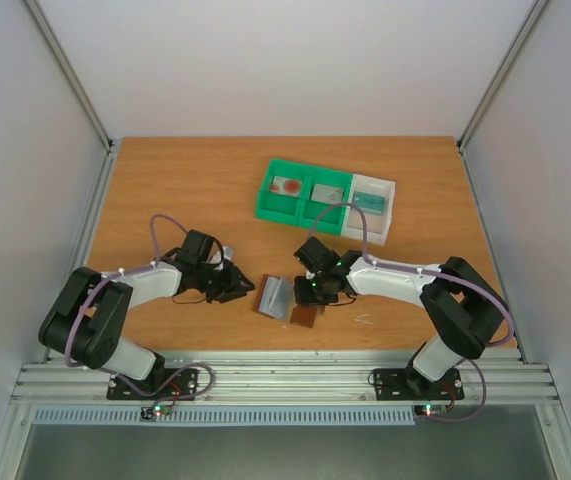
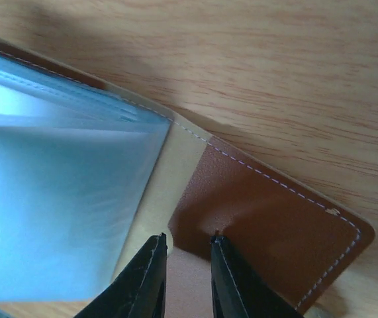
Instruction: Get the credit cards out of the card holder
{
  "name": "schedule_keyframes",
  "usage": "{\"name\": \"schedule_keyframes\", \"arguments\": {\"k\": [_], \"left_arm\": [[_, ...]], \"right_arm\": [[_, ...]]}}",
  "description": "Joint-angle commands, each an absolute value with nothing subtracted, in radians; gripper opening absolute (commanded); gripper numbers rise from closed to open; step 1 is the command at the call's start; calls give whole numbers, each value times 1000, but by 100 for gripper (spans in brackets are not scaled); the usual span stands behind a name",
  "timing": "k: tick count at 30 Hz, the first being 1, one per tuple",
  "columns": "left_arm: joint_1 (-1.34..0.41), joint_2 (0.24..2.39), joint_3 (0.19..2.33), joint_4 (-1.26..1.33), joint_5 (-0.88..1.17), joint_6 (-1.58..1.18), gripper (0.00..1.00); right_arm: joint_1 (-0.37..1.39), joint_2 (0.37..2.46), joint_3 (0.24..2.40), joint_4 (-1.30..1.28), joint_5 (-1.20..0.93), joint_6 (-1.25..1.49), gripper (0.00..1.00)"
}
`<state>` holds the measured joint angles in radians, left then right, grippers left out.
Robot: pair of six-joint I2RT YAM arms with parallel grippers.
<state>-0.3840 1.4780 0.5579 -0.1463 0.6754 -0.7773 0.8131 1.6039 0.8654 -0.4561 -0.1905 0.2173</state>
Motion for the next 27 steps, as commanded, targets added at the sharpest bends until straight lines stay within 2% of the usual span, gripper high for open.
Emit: {"name": "schedule_keyframes", "arguments": {"k": [1, 14, 15, 19, 22, 27], "left_arm": [[-391, 1493, 569, -97, 720, -762, 33], [-473, 1564, 579, 136, 811, -857, 40], [-475, 1565, 580, 140, 805, -859, 39], [-476, 1554, 569, 131, 787, -859, 19], [-476, 1517, 554, 114, 770, -868, 7], [-479, 1439, 534, 53, 720, -863, 1]], "right_arm": [[815, 1607, 811, -356, -148, 213, 21], [814, 1602, 717, -223, -153, 217, 20], [814, 1601, 716, -219, -153, 217, 20], [813, 1586, 711, -214, -142, 207, 20], [813, 1561, 728, -242, -148, 200, 22], [814, 1497, 777, -326, -211, 252, 32]]}}
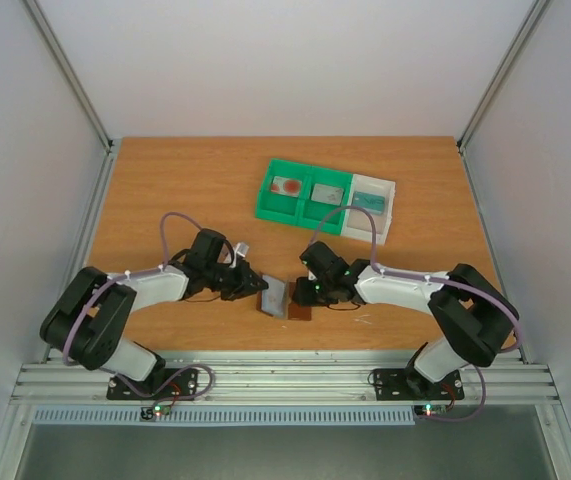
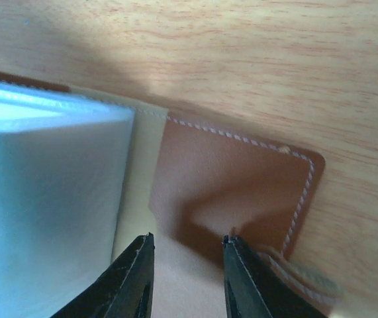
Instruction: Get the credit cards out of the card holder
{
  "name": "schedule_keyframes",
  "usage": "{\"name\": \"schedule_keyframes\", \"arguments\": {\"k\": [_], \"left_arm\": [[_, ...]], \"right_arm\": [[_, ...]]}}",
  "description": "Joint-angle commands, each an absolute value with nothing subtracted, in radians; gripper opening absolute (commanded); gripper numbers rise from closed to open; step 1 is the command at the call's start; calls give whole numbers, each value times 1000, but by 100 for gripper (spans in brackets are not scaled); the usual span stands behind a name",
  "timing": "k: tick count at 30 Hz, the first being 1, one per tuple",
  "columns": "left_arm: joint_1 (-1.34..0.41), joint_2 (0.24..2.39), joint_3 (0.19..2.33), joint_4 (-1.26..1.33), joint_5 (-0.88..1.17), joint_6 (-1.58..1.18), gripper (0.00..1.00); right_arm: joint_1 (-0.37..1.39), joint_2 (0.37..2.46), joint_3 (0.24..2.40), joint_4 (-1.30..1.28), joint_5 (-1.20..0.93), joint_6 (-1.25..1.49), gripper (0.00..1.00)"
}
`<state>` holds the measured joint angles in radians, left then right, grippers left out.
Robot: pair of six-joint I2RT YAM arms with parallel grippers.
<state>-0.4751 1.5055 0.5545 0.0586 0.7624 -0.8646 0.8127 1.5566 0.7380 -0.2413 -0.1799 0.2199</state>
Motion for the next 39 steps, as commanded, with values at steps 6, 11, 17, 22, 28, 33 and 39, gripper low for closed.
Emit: {"name": "schedule_keyframes", "arguments": {"k": [6, 11, 17, 22, 28, 33, 39], "left_arm": [[-491, 1376, 514, -26, 651, -838, 1], [-500, 1386, 515, -40, 636, -839, 0], [-514, 1402, 517, -18, 634, -848, 0], [-517, 1391, 505, -16, 626, -857, 0], [-517, 1394, 500, -34, 611, -846, 1], [-518, 1403, 494, -42, 600, -842, 5], [-517, 1384, 487, -93, 566, -831, 11]], "right_arm": [[816, 1390, 804, -368, -295, 341, 38], [829, 1336, 823, -259, -421, 361, 36], [869, 1407, 879, -221, -436, 377, 32], [872, 1484, 873, -200, -425, 393, 28], [871, 1542, 858, -198, -431, 351, 27], [869, 1563, 837, -255, -386, 306, 27], [848, 1589, 773, -222, -372, 297, 25]]}}
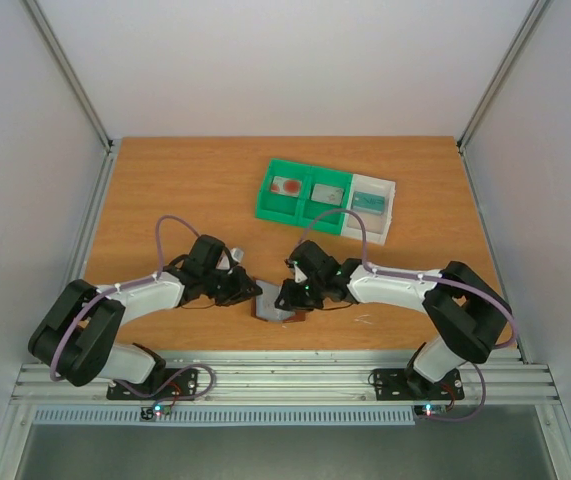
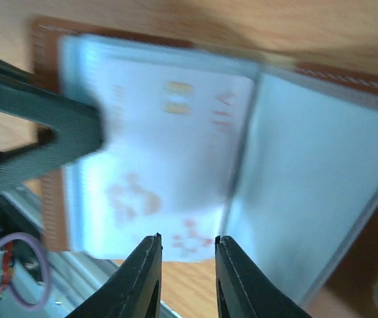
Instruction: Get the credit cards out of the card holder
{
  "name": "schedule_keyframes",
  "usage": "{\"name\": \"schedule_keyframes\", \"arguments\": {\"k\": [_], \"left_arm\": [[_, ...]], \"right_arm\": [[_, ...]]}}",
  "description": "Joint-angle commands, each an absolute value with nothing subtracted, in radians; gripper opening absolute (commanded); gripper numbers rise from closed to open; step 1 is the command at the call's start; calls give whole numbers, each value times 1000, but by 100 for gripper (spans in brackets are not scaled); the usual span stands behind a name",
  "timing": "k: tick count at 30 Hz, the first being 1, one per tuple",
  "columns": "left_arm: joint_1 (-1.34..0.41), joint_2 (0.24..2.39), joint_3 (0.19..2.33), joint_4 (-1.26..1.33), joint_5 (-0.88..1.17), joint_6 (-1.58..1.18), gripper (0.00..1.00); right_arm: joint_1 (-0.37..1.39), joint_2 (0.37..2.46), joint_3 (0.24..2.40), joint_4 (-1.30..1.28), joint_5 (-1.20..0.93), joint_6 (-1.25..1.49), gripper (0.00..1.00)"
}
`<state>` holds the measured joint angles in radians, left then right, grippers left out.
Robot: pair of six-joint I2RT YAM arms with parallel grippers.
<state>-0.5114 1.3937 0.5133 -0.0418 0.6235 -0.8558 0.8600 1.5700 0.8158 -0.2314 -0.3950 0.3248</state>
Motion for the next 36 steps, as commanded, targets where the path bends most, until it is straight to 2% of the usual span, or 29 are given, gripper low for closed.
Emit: {"name": "schedule_keyframes", "arguments": {"k": [1, 13, 19, 24, 29, 36], "left_arm": [[-517, 1377, 486, -110, 555, -824, 13], [-517, 1312, 481, -262, 436, -795, 22], [-516, 1249, 520, -377, 372, -795, 39], [-517, 1181, 555, -429, 378, -799, 44], [-517, 1167, 556, -383, 442, -808, 43], [-517, 1247, 514, -286, 475, -808, 29]], "right_arm": [[843, 1590, 761, -206, -377, 295, 24], [824, 1592, 694, -85, -407, 299, 21], [820, 1596, 674, -39, -429, 315, 20], [820, 1591, 665, -17, -451, 333, 19], [821, 1589, 682, -3, -485, 347, 19], [821, 1621, 742, -14, -478, 333, 19]]}}
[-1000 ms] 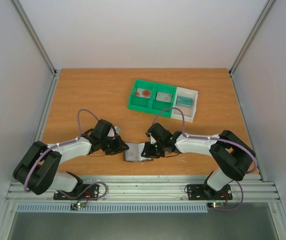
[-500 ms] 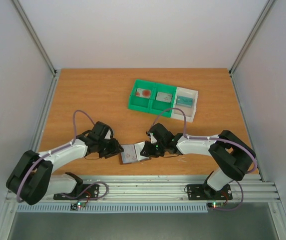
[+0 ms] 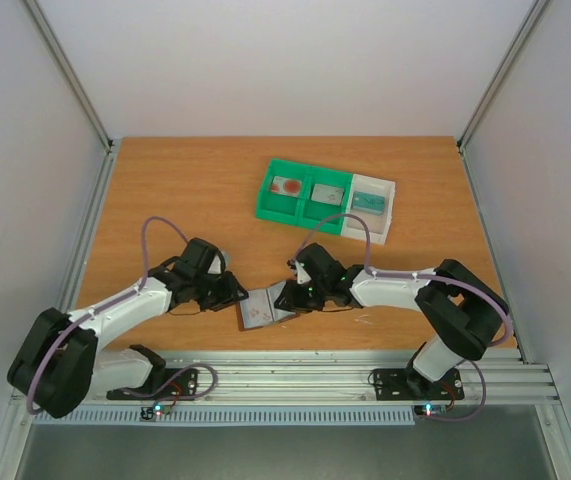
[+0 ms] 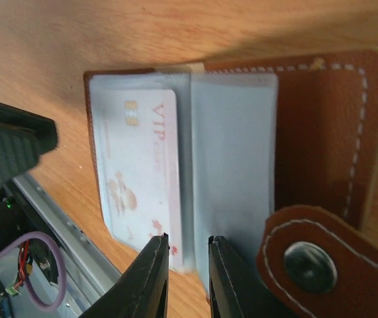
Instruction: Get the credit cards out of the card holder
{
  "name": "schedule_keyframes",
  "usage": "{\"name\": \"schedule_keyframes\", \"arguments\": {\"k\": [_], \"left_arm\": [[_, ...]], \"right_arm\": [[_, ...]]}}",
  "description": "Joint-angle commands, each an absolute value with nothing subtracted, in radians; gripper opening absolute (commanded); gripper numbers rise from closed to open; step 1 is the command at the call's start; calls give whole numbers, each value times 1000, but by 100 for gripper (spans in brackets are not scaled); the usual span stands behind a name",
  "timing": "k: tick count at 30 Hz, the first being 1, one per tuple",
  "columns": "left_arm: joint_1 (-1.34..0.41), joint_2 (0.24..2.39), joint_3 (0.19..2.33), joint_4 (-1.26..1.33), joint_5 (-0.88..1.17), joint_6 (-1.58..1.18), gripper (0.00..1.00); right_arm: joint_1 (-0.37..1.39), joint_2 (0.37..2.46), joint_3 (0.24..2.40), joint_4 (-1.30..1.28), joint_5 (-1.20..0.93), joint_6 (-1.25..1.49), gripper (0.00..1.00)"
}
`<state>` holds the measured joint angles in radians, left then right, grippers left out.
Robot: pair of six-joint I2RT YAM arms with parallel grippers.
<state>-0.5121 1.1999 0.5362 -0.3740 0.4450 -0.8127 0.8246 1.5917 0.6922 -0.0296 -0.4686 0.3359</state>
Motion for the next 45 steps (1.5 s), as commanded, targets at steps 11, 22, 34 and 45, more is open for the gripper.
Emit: {"name": "schedule_keyframes", "arguments": {"k": [11, 22, 34, 45], "left_arm": [[-517, 1353, 461, -187, 461, -778, 11], [-517, 1387, 451, -195, 416, -747, 11], [-517, 1389, 454, -220, 387, -726, 12], [-517, 1385, 468, -251, 372, -718, 14]], "right_arm": [[821, 1711, 781, -3, -503, 323, 19], [820, 1724, 774, -3, -499, 325, 18], [816, 1704, 735, 28, -460, 331, 4], [778, 1652, 678, 40, -461, 329, 2]]}}
